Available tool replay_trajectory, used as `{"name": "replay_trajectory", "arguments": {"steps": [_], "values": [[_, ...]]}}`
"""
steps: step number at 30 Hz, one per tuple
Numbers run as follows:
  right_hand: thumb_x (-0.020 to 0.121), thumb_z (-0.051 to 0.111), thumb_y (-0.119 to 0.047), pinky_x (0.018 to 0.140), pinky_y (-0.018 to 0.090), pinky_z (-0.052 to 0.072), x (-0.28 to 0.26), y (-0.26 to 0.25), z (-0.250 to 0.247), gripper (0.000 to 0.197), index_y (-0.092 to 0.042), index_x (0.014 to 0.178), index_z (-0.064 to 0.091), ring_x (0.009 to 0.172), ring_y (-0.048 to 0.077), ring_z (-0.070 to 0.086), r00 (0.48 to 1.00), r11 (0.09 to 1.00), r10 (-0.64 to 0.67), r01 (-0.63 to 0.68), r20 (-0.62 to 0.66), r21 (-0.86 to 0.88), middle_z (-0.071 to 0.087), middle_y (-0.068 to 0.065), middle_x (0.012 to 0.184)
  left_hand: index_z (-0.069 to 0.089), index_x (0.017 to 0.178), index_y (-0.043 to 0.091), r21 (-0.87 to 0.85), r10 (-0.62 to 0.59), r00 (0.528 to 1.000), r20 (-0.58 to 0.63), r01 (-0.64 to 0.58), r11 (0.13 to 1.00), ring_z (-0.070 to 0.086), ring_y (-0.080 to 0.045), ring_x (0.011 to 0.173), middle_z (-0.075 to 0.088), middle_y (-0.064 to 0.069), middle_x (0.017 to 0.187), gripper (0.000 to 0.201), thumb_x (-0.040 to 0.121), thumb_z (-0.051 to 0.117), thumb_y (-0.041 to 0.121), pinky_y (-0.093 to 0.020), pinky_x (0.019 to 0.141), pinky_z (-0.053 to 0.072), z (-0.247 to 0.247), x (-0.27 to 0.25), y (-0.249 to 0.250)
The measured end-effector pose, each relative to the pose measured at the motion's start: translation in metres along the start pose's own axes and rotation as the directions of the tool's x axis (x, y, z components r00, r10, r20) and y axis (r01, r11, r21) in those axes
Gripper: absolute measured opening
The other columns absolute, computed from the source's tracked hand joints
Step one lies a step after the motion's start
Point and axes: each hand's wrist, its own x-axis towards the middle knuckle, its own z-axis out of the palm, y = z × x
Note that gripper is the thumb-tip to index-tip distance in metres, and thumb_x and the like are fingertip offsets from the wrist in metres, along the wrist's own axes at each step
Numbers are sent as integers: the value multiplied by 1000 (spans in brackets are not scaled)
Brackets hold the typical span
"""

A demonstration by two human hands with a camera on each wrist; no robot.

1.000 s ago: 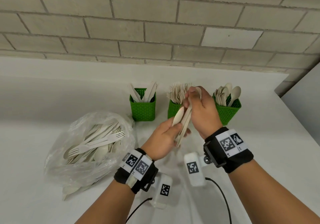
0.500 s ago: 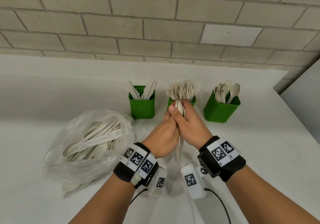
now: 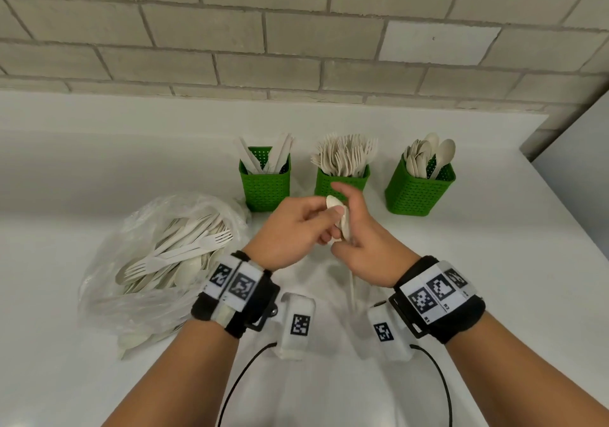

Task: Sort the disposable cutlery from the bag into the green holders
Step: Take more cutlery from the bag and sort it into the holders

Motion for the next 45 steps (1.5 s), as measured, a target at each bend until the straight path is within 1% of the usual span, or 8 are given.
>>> {"name": "replay_trajectory", "arguments": {"steps": [6,10,15,18,25,29,37,45], "values": [[88,55,1,79,4,40,2,11,10,101,-21,150,-22,97,8,48,1000,991,-5,3,-15,-132,18,-3,131,49,76,31,466,83,995,55,-99,879,59,-10,66,61,7,71,31,103,40,17,-33,68,50,13,0,-1],[88,50,4,72,5,41,-4,12,8,100,-25,149,-24,85,-5,47,999,985,-36,38,19,-171,23,0,135,55,76,3,488,3,987,162,-83,869,54,-16,63,62,-8,71,29,100,44,14,-38,63,46,10,4,-7],[92,57,-6,106,26,36,-1,19,9,83,-18,153,2,124,19,43,992,986,15,-35,-121,-163,32,9,137,47,70,21,546,143,988,50,-147,825,44,-6,53,49,8,59,28,99,48,18,-27,52,32,16,5,-12],[86,70,-30,85,34,46,0,26,4,33,-13,114,64,91,19,53,955,933,7,-112,-296,-342,51,5,104,53,83,12,587,183,982,-48,-121,801,45,-4,54,48,10,60,20,99,47,21,-19,50,27,11,5,-11],[87,71,-25,57,26,40,0,30,7,19,-21,69,68,53,7,52,955,989,29,-70,-296,-128,60,-8,58,55,85,14,526,168,985,-30,-128,841,49,-3,63,52,8,73,19,98,56,28,-23,58,35,8,9,-14],[89,68,-26,60,38,48,-8,30,1,15,-13,82,74,58,18,56,983,999,33,-26,-182,40,66,9,66,56,133,21,100,82,995,51,-86,991,63,-11,79,60,-3,111,51,84,74,22,-20,62,50,1,10,-13],[82,74,-7,64,27,48,-22,23,-12,9,-11,91,72,66,7,58,957,961,37,45,-289,274,70,-4,76,70,113,10,-168,167,984,65,-154,974,66,-12,77,73,-5,94,39,74,77,11,-30,75,56,17,15,9],[94,61,-21,76,41,54,-35,14,-62,15,-19,106,70,89,20,67,930,994,-95,105,-355,9,73,-1,93,72,110,22,157,293,950,107,-307,939,66,-7,63,71,7,75,25,87,72,13,-27,70,57,28,37,59]]}}
